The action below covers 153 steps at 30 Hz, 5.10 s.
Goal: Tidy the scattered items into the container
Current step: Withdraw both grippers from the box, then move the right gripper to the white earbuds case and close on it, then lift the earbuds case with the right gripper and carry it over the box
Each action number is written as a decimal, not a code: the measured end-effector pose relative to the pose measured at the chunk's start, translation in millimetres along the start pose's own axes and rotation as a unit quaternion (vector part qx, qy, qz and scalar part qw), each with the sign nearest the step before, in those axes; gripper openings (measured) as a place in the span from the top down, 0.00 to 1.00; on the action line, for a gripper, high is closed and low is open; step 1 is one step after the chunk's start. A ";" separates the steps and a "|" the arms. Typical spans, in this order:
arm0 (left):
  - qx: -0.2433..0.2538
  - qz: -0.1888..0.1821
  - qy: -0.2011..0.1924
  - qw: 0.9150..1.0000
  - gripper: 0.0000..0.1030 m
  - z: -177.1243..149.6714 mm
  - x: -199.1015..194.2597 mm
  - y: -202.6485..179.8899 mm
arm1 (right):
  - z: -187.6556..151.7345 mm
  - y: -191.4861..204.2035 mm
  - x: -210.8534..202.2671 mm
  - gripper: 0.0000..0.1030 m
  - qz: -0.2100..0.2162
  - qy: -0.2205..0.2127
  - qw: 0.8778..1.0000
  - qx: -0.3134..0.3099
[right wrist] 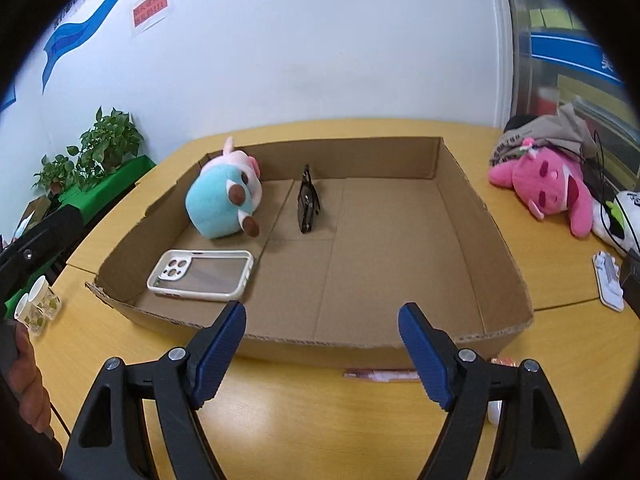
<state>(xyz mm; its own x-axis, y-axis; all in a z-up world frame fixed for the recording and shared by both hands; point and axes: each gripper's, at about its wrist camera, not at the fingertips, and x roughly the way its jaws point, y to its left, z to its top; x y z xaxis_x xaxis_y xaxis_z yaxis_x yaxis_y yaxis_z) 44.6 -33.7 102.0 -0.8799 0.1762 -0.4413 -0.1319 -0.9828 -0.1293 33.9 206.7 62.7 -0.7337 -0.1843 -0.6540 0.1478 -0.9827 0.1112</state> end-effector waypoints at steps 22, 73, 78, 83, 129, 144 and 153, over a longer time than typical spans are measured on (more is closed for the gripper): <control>0.039 0.025 0.011 0.999 0.01 -26.2 4.5 -22.4 | -7.8 9.4 -0.1 0.24 -0.013 -0.005 0.999 -0.038; 0.077 -0.255 0.238 0.934 0.01 -93.7 53.1 -106.0 | -107.8 -57.8 0.0 0.58 0.051 0.117 0.987 -0.097; 0.111 -0.294 0.289 0.904 0.09 -112.3 50.3 -132.2 | -118.7 -42.6 -12.3 0.58 0.073 0.112 0.984 -0.120; 0.138 -0.288 0.338 0.885 0.20 -132.2 54.0 -151.0 | -124.2 -34.8 -16.8 0.58 0.092 0.107 0.980 -0.139; 0.119 -0.234 0.342 0.902 0.55 57.2 186.0 -81.9 | 101.0 21.7 77.0 0.59 0.186 0.065 0.945 -0.259; 0.004 -0.245 0.485 0.840 0.55 -18.7 272.4 -55.0 | 65.7 23.9 182.5 0.58 0.213 0.278 0.912 -0.212; 0.002 -0.246 0.483 0.840 0.60 -22.9 270.0 -55.9 | 61.2 17.6 193.7 0.58 0.226 0.313 0.905 -0.178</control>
<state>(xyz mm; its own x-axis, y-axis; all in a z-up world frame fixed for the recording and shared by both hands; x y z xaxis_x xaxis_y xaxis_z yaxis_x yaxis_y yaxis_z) -175.1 70.1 -30.3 0.0624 0.5222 -0.8505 -0.3746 -0.7776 -0.5050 -146.2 152.8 -16.3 -0.0415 -0.4124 -0.9101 0.6247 -0.7216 0.2984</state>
